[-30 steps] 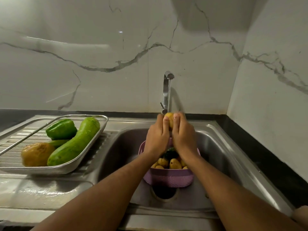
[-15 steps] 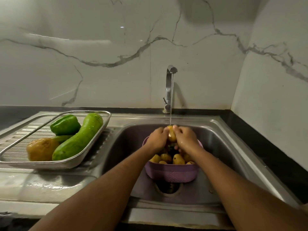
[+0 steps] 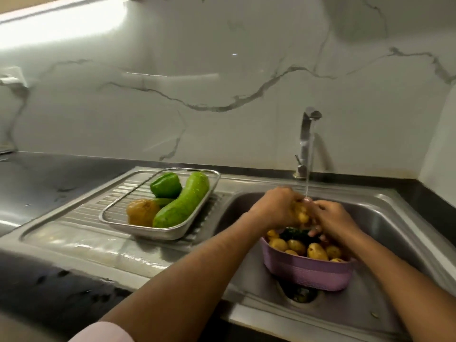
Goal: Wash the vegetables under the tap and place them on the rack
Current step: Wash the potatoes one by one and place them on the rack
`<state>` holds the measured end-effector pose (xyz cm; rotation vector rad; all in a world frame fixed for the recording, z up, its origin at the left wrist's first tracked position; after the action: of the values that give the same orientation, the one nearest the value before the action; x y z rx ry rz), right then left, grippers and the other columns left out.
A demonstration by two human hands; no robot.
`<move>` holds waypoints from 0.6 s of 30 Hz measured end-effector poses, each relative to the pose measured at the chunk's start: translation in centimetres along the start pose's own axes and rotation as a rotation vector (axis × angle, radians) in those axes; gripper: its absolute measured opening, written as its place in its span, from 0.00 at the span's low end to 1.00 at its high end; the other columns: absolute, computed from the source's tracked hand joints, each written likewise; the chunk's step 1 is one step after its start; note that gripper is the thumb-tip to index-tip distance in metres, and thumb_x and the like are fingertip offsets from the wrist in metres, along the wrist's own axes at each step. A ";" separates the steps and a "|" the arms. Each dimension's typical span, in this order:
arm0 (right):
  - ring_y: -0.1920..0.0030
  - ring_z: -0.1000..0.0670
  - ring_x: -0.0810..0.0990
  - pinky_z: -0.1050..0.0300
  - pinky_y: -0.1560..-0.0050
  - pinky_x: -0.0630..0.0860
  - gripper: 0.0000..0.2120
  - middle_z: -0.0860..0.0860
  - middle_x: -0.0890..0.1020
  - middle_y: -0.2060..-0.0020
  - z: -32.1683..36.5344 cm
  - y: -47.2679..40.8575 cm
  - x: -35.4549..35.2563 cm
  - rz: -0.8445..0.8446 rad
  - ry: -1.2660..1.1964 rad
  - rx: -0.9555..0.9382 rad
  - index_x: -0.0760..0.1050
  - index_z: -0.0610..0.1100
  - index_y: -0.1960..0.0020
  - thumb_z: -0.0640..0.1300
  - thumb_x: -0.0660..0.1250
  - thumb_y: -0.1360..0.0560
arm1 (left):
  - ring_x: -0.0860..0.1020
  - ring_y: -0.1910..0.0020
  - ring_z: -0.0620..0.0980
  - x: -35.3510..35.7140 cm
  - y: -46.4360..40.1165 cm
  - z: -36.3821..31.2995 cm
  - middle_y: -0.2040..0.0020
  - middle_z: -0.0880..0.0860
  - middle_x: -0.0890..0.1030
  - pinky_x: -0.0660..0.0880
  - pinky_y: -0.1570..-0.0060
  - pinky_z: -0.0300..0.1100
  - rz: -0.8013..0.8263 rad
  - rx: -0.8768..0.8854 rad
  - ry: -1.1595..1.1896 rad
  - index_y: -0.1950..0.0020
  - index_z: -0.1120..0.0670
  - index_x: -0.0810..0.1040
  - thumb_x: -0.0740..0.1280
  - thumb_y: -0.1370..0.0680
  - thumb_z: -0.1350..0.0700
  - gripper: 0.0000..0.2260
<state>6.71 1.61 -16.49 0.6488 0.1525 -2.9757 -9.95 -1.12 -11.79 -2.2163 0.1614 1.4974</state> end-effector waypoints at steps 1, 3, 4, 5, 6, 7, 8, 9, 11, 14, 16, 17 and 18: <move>0.69 0.46 0.84 0.57 0.73 0.74 0.16 0.45 0.86 0.63 -0.1 0.1 -0.4 -0.002 0.019 0.000 0.79 0.48 0.48 0.58 0.60 0.16 | 0.77 0.45 0.49 -0.4 0.4 0.1 0.42 0.51 0.79 0.77 0.44 0.45 0.002 -0.003 -0.012 0.33 0.51 0.79 0.77 0.26 0.51 0.23; 0.69 0.46 0.83 0.57 0.71 0.74 0.15 0.45 0.86 0.65 -0.2 0.1 -0.5 0.014 0.045 0.004 0.80 0.46 0.48 0.56 0.60 0.16 | 0.77 0.42 0.52 -2.2 1.4 1.1 0.39 0.53 0.78 0.76 0.42 0.47 -0.008 -0.025 -0.042 0.31 0.52 0.78 0.79 0.28 0.50 0.27; 0.70 0.46 0.83 0.56 0.71 0.74 0.14 0.44 0.86 0.65 -0.4 0.1 -0.6 0.023 0.066 0.004 0.80 0.46 0.47 0.54 0.61 0.16 | 0.77 0.41 0.52 -3.5 1.8 1.8 0.38 0.53 0.78 0.76 0.41 0.47 -0.032 -0.034 -0.048 0.30 0.52 0.77 0.80 0.29 0.49 0.29; 0.70 0.46 0.82 0.56 0.71 0.74 0.13 0.44 0.86 0.65 -0.5 0.2 -0.6 0.037 0.097 0.005 0.81 0.45 0.46 0.53 0.62 0.16 | 0.78 0.40 0.52 -5.1 2.3 2.6 0.37 0.53 0.79 0.75 0.40 0.46 -0.058 -0.050 -0.057 0.29 0.52 0.77 0.81 0.30 0.49 0.30; 0.70 0.47 0.82 0.56 0.70 0.74 0.12 0.44 0.86 0.64 -0.6 0.2 -0.5 0.053 0.127 0.004 0.81 0.45 0.46 0.51 0.63 0.16 | 0.78 0.39 0.52 -6.8 3.0 3.7 0.37 0.52 0.79 0.75 0.40 0.46 -0.076 -0.075 -0.063 0.29 0.52 0.78 0.81 0.30 0.48 0.31; 0.70 0.47 0.82 0.56 0.70 0.75 0.11 0.45 0.86 0.64 -0.7 0.4 -0.5 0.063 0.156 0.003 0.81 0.45 0.46 0.50 0.63 0.16 | 0.78 0.40 0.51 -8.5 3.6 4.6 0.37 0.52 0.79 0.75 0.40 0.45 -0.091 -0.106 -0.059 0.29 0.51 0.78 0.81 0.31 0.48 0.31; 0.70 0.48 0.83 0.56 0.70 0.75 0.10 0.45 0.86 0.63 -0.7 0.4 -0.3 0.072 0.182 -0.003 0.81 0.45 0.46 0.49 0.64 0.16 | 0.78 0.40 0.50 -10.4 4.4 5.7 0.37 0.50 0.79 0.76 0.41 0.45 -0.105 -0.145 -0.052 0.30 0.51 0.78 0.81 0.31 0.48 0.31; 0.70 0.48 0.83 0.56 0.69 0.76 0.08 0.45 0.86 0.63 -0.7 0.5 -0.4 0.075 0.205 -0.007 0.81 0.46 0.46 0.48 0.65 0.16 | 0.78 0.40 0.48 -12.1 5.2 7.1 0.38 0.49 0.79 0.76 0.41 0.43 -0.110 -0.191 -0.035 0.30 0.51 0.78 0.82 0.31 0.49 0.31; 0.69 0.47 0.84 0.56 0.68 0.77 0.05 0.46 0.86 0.63 -0.6 0.5 -0.3 0.081 0.245 -0.017 0.81 0.47 0.46 0.46 0.67 0.17 | 0.78 0.42 0.47 -15.3 7.1 10.1 0.39 0.46 0.78 0.76 0.42 0.41 -0.095 -0.293 -0.030 0.31 0.50 0.78 0.82 0.31 0.50 0.30; 0.68 0.46 0.85 0.52 0.65 0.80 0.03 0.46 0.86 0.63 -0.7 0.3 -0.1 0.103 0.289 -0.022 0.80 0.49 0.47 0.45 0.68 0.18 | 0.78 0.43 0.48 -18.9 9.8 14.4 0.37 0.50 0.79 0.77 0.42 0.43 -0.009 -0.419 -0.159 0.30 0.51 0.79 0.81 0.30 0.54 0.29; 0.68 0.47 0.86 0.49 0.61 0.83 0.02 0.47 0.86 0.63 -0.7 0.2 0.0 0.113 0.309 -0.028 0.80 0.49 0.47 0.44 0.69 0.18 | 0.77 0.42 0.50 -20.3 11.5 16.7 0.36 0.53 0.79 0.75 0.42 0.43 0.051 -0.504 -0.221 0.29 0.54 0.78 0.81 0.30 0.57 0.29; 0.68 0.47 0.86 0.48 0.60 0.84 0.02 0.47 0.87 0.63 -0.6 0.2 -0.1 0.116 0.313 -0.027 0.80 0.49 0.48 0.44 0.69 0.19 | 0.77 0.41 0.50 -20.7 12.3 17.6 0.36 0.53 0.78 0.74 0.43 0.42 0.082 -0.535 -0.262 0.29 0.54 0.77 0.81 0.30 0.57 0.30; 0.68 0.47 0.86 0.47 0.59 0.84 0.02 0.47 0.87 0.63 -0.6 0.1 0.0 0.121 0.313 -0.023 0.80 0.50 0.48 0.44 0.69 0.19 | 0.77 0.40 0.51 -20.9 13.0 18.5 0.35 0.54 0.79 0.73 0.43 0.42 0.105 -0.555 -0.302 0.29 0.54 0.77 0.82 0.30 0.56 0.31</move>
<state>6.99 1.57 -17.09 1.0759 0.1623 -2.7356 -38.48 -7.93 -2.47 -2.3673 -0.2721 2.1135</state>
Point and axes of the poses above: each hand's wrist, its own y-axis away from the middle knuckle, its own x-axis out of the palm, z = x × y, the point moved 1 cm from there along -y, towards the middle knuckle
